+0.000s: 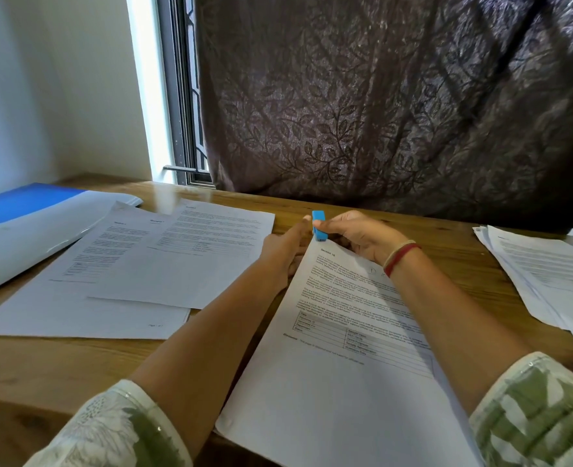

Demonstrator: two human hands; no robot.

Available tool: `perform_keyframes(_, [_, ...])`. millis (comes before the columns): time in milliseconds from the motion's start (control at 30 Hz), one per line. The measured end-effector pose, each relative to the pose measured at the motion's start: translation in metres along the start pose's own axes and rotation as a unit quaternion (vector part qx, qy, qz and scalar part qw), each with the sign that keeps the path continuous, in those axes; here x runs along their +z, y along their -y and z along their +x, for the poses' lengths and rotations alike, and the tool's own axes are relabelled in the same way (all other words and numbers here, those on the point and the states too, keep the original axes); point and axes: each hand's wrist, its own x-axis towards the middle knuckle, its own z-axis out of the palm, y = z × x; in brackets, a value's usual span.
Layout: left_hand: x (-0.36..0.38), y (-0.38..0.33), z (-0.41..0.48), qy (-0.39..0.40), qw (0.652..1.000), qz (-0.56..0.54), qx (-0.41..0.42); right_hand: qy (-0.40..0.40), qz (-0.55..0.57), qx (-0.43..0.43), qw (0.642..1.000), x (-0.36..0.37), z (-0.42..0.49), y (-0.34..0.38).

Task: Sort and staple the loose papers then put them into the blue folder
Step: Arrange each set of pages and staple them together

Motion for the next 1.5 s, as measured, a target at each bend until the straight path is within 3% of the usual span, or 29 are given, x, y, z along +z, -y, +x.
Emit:
perform_keyframes(67, [0.007, 0.003, 0.004, 0.009, 0.999, 0.028, 0.037, 0.010, 0.007, -0.006, 1.000, -0.001, 0.001, -0.002])
perform_keyframes(400, [0.003, 0.006, 0.012, 0.010, 0.996, 0.089, 0.021, 0.060, 0.021, 0.001, 0.998, 0.003, 0.006, -0.007])
perform_keyframes(533, [0.002, 0.003, 0.011, -0.006, 0.993, 0.114, 0.014, 0.038, 0.009, 0.011, 0.999, 0.010, 0.010, -0.006])
perform_keyframes(800, [-0.002, 0.003, 0.001, 0.026, 0.998, 0.045, 0.019, -0.003, 0.019, -0.032, 0.999, 0.010, 0.013, -0.011])
perform_keyframes(900, [-0.004, 0.002, 0.001, 0.047, 0.998, 0.022, 0.041, 0.036, 0.069, -0.014, 0.997, 0.006, 0.010, -0.011])
perform_keyframes(1067, [-0.002, 0.003, 0.001, 0.031, 0.999, 0.004, 0.021, 0.033, 0.227, 0.014, 0.973, -0.004, 0.015, -0.022])
perform_keyframes(1267, [0.003, 0.005, 0.004, -0.012, 0.994, 0.111, 0.011, -0.005, 0.350, 0.024, 0.936, -0.024, 0.018, -0.033])
perform_keyframes(1500, [-0.002, 0.004, 0.011, 0.021, 0.997, 0.075, -0.021, -0.051, 0.448, 0.043, 0.891, -0.044, 0.015, -0.039])
